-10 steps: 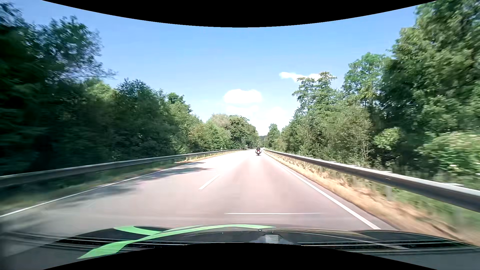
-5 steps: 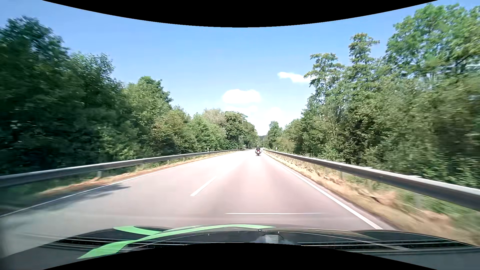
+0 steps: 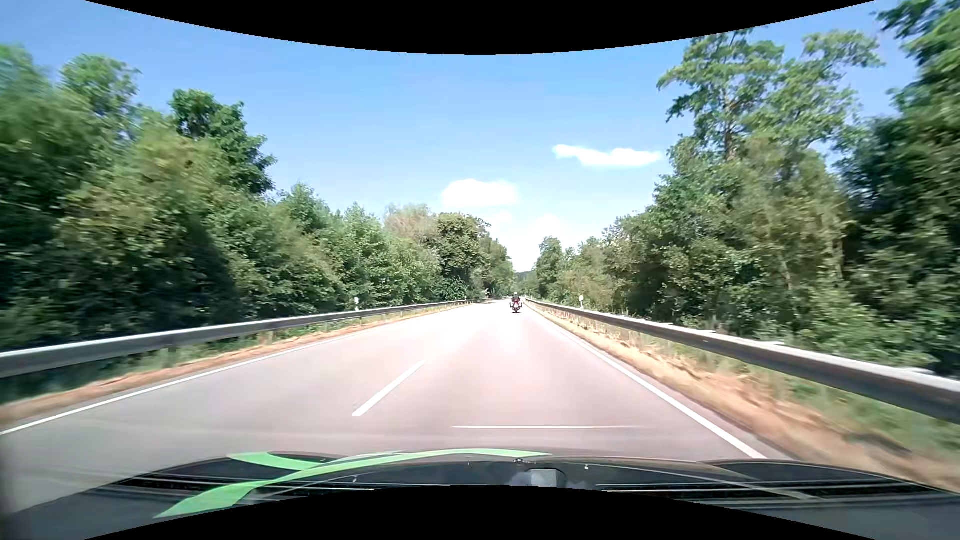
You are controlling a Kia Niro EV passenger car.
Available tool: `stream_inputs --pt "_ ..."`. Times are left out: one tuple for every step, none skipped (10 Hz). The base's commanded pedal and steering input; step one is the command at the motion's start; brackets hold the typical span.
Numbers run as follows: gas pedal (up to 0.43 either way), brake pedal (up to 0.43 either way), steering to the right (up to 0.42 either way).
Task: Follow the waypoints while adhering to traffic rules and regulations
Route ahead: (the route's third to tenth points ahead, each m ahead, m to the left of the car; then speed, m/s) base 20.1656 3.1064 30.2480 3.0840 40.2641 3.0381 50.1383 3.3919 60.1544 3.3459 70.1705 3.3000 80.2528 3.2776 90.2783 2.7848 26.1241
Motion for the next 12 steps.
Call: stream_inputs --pt "0.24 0.0 0.001" --pt "0.24 0.0 0.001" --pt "0.248 0.0 0.001" --pt "0.268 0.0 0.001" --pt "0.28 0.0 0.001" --pt "0.28 0.0 0.001" --pt "0.287 0.0 0.001" --pt "0.299 0.0 0.001" --pt "0.299 0.0 0.001" --pt "0.299 0.0 0.001" --pt "0.299 0.0 0.001" --pt "0.26 0.0 0.001"
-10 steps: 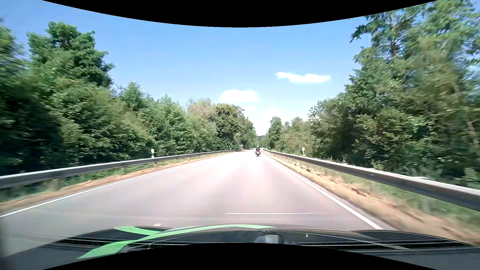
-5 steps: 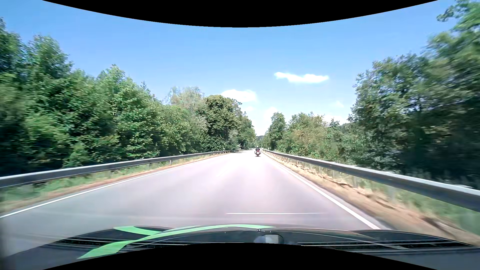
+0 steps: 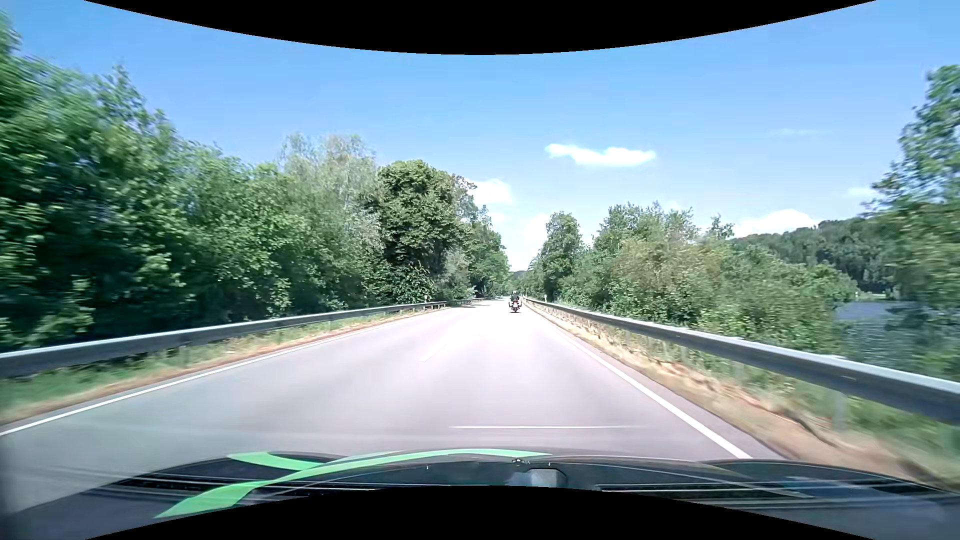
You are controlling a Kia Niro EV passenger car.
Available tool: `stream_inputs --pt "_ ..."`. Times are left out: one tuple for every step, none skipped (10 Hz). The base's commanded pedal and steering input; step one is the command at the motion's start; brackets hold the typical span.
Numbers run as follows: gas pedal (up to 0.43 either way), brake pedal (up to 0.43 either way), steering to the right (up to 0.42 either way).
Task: Follow the waypoints while adhering to traffic rules and regulations
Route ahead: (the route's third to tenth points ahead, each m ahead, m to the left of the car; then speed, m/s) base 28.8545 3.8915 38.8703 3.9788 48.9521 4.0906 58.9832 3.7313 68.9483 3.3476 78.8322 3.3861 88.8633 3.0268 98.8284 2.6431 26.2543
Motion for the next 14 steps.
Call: stream_inputs --pt "0.24 0.0 0.001" --pt "0.24 0.0 0.001" --pt "0.24 0.0 0.001" --pt "0.26 0.0 0.0" --pt "0.28 0.0 0.0" --pt "0.28 0.0 -0.001" --pt "0.268 0.0 -0.001" --pt "0.228 0.0 -0.001" --pt "0.197 0.0 -0.001" --pt "0.189 0.0 -0.002" --pt "0.177 0.0 -0.001" --pt "0.177 0.0 -0.001" --pt "0.177 0.0 -0.001" --pt "0.177 0.0 -0.001"
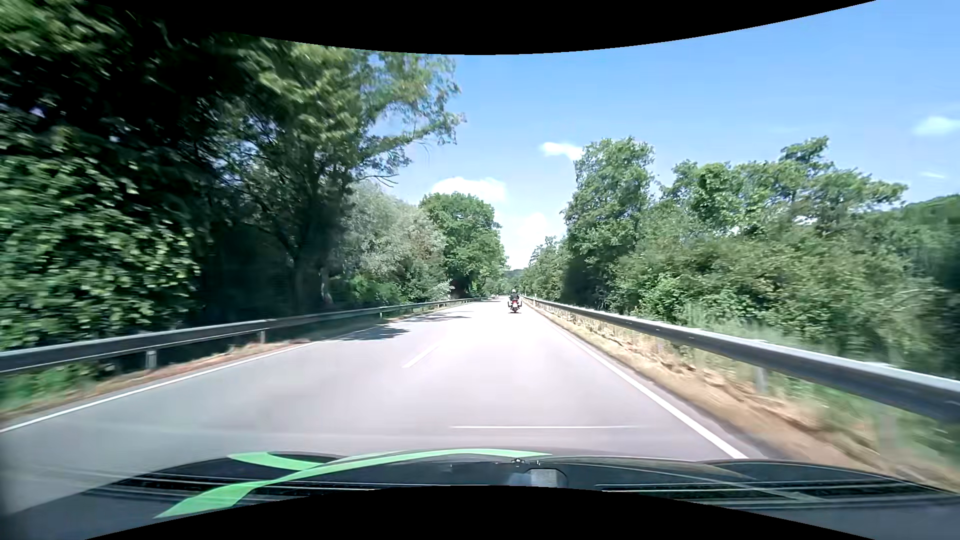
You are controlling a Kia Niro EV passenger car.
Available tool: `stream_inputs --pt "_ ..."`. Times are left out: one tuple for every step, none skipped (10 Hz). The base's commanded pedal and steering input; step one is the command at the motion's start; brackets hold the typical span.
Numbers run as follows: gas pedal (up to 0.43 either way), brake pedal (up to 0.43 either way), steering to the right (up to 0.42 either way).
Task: Follow the waypoints while adhering to traffic rules and regulations
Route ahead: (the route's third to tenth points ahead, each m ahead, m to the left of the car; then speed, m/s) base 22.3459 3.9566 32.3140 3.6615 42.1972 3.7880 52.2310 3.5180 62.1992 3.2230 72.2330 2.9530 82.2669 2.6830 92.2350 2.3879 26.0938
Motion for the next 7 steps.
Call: stream_inputs --pt "0.177 0.0 0.0" --pt "0.177 0.0 0.0" --pt "0.177 0.0 0.0" --pt "0.197 0.0 0.0" --pt "0.22 0.0 0.0" --pt "0.24 0.0 0.0" --pt "0.24 0.0 0.0"
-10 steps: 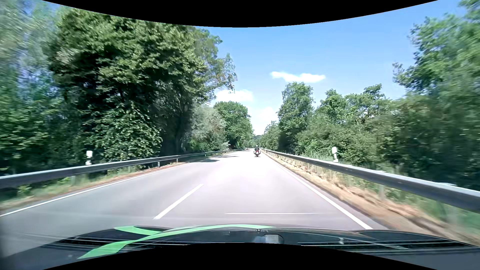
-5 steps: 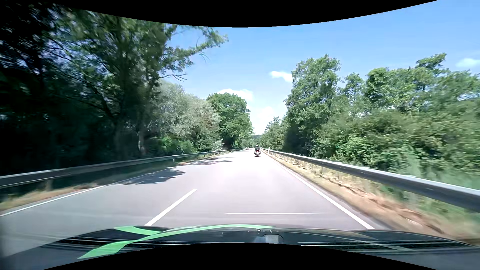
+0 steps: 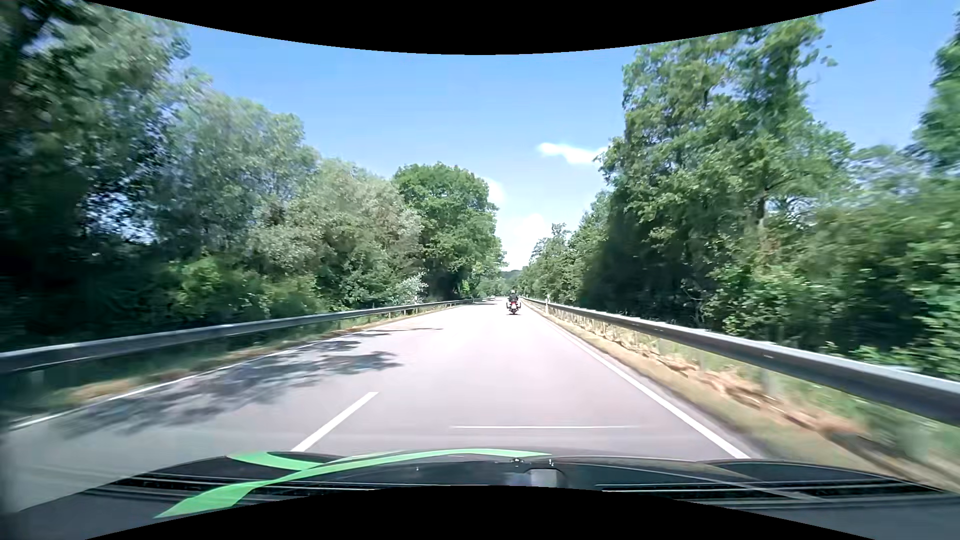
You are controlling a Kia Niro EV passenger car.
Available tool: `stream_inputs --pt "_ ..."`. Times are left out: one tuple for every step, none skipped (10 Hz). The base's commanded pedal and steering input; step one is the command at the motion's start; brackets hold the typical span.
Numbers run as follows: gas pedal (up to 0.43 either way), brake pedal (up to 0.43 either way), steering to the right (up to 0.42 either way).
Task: Follow the waypoints while adhering to traffic rules and regulations
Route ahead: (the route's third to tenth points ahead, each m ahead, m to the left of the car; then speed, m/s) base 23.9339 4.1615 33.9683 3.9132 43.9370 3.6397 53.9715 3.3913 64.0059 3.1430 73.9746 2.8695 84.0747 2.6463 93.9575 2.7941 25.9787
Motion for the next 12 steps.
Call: stream_inputs --pt "0.228 0.0 0.0" --pt "0.22 0.0 0.0" --pt "0.197 0.0 0.0" --pt "0.189 0.0 0.0" --pt "0.177 0.0 0.0" --pt "0.177 0.0 0.0" --pt "0.189 0.0 0.0" --pt "0.22 0.0 0.0" --pt "0.24 0.0 0.0" --pt "0.24 0.0 0.0" --pt "0.24 0.0 0.0" --pt "0.22 0.0 0.0"
